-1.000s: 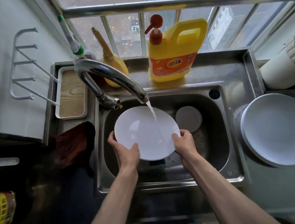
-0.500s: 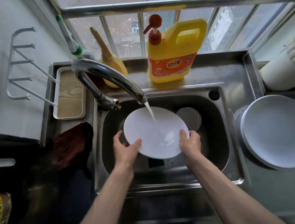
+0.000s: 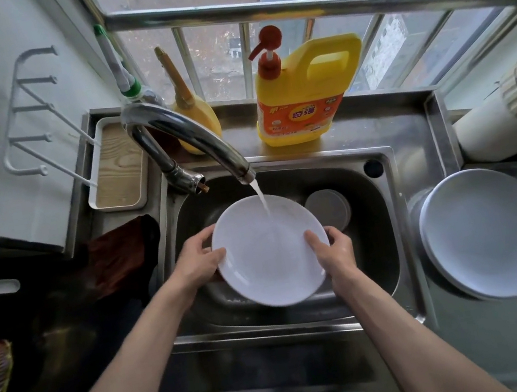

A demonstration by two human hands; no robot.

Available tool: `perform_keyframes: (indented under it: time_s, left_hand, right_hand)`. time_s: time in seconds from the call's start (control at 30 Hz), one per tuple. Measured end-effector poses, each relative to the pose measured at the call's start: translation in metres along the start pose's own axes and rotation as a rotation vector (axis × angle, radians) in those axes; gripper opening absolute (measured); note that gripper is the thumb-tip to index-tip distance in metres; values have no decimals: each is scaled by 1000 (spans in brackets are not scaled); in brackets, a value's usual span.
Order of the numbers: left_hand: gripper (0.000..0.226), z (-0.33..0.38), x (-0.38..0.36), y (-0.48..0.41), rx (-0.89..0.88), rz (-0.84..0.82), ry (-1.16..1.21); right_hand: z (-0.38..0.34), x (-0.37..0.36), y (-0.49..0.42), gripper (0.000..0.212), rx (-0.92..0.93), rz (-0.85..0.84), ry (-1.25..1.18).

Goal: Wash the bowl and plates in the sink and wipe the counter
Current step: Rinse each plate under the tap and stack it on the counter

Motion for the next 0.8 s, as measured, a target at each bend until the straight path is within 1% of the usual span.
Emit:
perform_keyframes:
  time_s: [0.03,0.1,0.2,0.27,0.33,0.4,0.43,0.53,0.57,0.6,0.63,0.67,0.7,0.73,0.77,0.8]
  left_hand:
    - [57,0,4,-2,-13,55,10]
    - [60,-8,6,-2,1,150,100]
    - [77,-30,-15,5,57,147,222]
    - [82,-38,-21,10,49,185,215]
    - [83,-43,-18,9,60,202,211]
    - [85,-46,-12,4,90,169,187]
    - [86,-45,-8,1,99,139,159]
    - [88,-39,-1,-7,105,7,53]
    - [87,-36,1,-8,100,-14,21]
    - [84,-33,4,-10,84,-6,-36]
    - [81,-27,8,-11,48,32,-154]
    - [79,-21,9,-10,0,84,-327]
    - [77,-12,5,-6,-64,123,-478]
    - [76,-2,-4,1,-153,133,-553]
    - [72,8,-20,9,-251,96,-547]
    - [69,15,-38,15,-323,19,-485]
  right_hand:
    - [-5,1,-1,20,30,4,7]
    - [-10,1,0,19,56,24,11]
    - [-7,-5,6,26,13,26,-24]
    - [-1,-12,11,31,-7,-9,-58]
    - [6,-14,13,36,-26,-42,-60]
    - [10,-13,11,38,-55,-71,-58]
    - [11,-12,9,36,-65,-81,-53]
    - [7,-11,5,31,-47,-115,-19]
    - [5,-12,4,30,-37,-137,-13]
    - [3,-14,4,29,-30,-158,-20]
    - [1,-15,5,29,-21,-170,-33]
    - [-3,-15,7,30,-5,-163,-38]
    - [-8,-13,9,32,25,-137,-23]
    - [-13,-12,12,33,71,-105,6]
    - [-19,-12,15,32,127,-87,31]
    - [-25,-14,19,28,185,-88,41]
Point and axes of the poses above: each hand's wrist, its own y-axis away from the middle knuckle, its own x-axis out of the back of the hand, z = x × y, the point moved 9 cm from there along -y, towards the middle knuckle, and after that the axes turned 1 degree about -z, right-handed, at the moved point
